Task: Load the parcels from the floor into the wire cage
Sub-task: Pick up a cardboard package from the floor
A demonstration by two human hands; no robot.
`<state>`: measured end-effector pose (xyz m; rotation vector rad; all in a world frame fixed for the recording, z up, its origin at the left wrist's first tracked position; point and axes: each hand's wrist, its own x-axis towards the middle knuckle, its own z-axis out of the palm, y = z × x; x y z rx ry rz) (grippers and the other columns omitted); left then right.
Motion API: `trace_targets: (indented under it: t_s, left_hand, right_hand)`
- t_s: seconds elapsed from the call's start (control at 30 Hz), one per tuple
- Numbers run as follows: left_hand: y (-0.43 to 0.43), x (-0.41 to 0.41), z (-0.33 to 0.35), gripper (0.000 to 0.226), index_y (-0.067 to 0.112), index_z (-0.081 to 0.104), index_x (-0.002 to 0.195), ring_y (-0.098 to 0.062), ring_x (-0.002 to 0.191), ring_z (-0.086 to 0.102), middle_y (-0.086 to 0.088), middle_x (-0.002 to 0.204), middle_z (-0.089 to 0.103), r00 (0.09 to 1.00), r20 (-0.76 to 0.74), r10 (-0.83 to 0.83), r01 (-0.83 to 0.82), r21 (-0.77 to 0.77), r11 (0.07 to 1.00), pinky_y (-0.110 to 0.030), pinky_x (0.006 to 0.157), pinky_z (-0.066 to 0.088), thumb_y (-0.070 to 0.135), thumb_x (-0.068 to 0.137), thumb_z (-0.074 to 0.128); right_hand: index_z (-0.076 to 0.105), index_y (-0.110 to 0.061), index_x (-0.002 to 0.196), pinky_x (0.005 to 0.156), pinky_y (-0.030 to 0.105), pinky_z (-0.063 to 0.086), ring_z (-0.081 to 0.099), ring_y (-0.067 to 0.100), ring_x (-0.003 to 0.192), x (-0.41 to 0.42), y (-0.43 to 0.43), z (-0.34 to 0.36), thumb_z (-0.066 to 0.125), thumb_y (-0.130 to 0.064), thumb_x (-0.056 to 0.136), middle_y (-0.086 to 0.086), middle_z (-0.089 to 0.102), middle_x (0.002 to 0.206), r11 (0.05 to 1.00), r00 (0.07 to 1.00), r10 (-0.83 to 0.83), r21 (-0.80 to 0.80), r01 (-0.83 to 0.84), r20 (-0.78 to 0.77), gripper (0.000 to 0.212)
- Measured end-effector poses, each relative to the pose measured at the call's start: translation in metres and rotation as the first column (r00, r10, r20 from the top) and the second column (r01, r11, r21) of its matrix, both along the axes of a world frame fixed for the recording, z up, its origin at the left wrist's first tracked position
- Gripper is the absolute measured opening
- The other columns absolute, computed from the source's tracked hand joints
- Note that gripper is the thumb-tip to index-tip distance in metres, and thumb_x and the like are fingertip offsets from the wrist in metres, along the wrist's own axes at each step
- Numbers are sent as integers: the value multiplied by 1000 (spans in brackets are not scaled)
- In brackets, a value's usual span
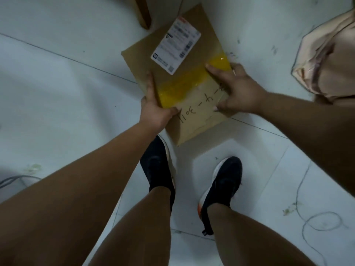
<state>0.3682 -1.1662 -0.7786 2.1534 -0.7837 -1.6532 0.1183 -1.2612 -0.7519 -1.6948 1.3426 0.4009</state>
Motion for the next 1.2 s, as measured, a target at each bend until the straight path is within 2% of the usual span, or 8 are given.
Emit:
trace_targets:
  t_s: [0.2,0.33,0.43,0.53,0.67,0.77,1.0,1.2]
  left_hand:
    - [5,5,183,119,60,-5,156,-25,146,34,0,161,28,934,118,-337,353,-162,921,-52,115,41,46,80,85]
    - [-6,1,300,115,69,0,151,-27,158,5,-1,172,-7,873,156,-462,485,-173,857,-52,121,31,52,75,85]
    - [-21,-11,375,126,70,0,150,-28,159,1,0,171,-16,834,180,-521,549,-184,815,-51,122,30,41,69,92]
    - [-34,-24,437,140,69,-2,151,-30,159,6,-3,171,-6,772,205,-602,636,-231,737,-57,121,32,34,59,98]
    - [-46,-46,529,138,67,3,153,-26,159,1,-4,172,4,703,247,-667,708,-327,626,-57,123,27,36,57,99]
    - [-49,-67,606,130,68,2,151,-27,153,25,5,167,20,632,217,-744,753,-398,523,-61,115,39,36,66,95]
    - [-29,-129,728,120,68,4,151,-24,145,41,7,162,35,357,261,-897,842,-505,188,-59,109,47,35,75,90]
    - [21,-200,774,120,63,12,154,-15,129,58,16,153,49,61,279,-958,810,-575,-116,-47,103,55,42,68,94]
  right_hand:
    - [12,-64,154,124,42,26,29,28,148,-24,88,156,90,-48,67,5,18,159,922,911,-378,-18,386,164,118]
    - [7,-66,153,123,44,27,23,26,151,-27,127,265,89,-48,72,1,13,163,845,839,-506,-79,529,202,116]
    - [2,-69,150,120,54,33,22,32,152,-30,140,338,87,-50,74,3,8,166,784,793,-575,-139,605,202,116]
    - [0,-68,151,117,53,38,29,31,148,-32,150,401,86,-50,75,1,11,163,718,743,-631,-195,668,222,116]
    - [-2,-71,148,121,50,33,28,29,149,-42,172,490,86,-50,76,-2,11,162,586,624,-739,-215,781,255,116]
    - [-1,-69,150,122,46,29,23,26,151,-49,194,564,85,-52,76,-7,9,163,481,532,-798,-232,845,282,115]
    - [6,-64,153,120,35,23,24,26,152,-65,283,693,88,-51,73,2,12,165,184,273,-913,-290,939,303,115]
    - [6,-62,154,120,40,30,29,28,148,-55,390,734,88,-51,73,0,13,163,-147,-24,-932,-315,938,361,116]
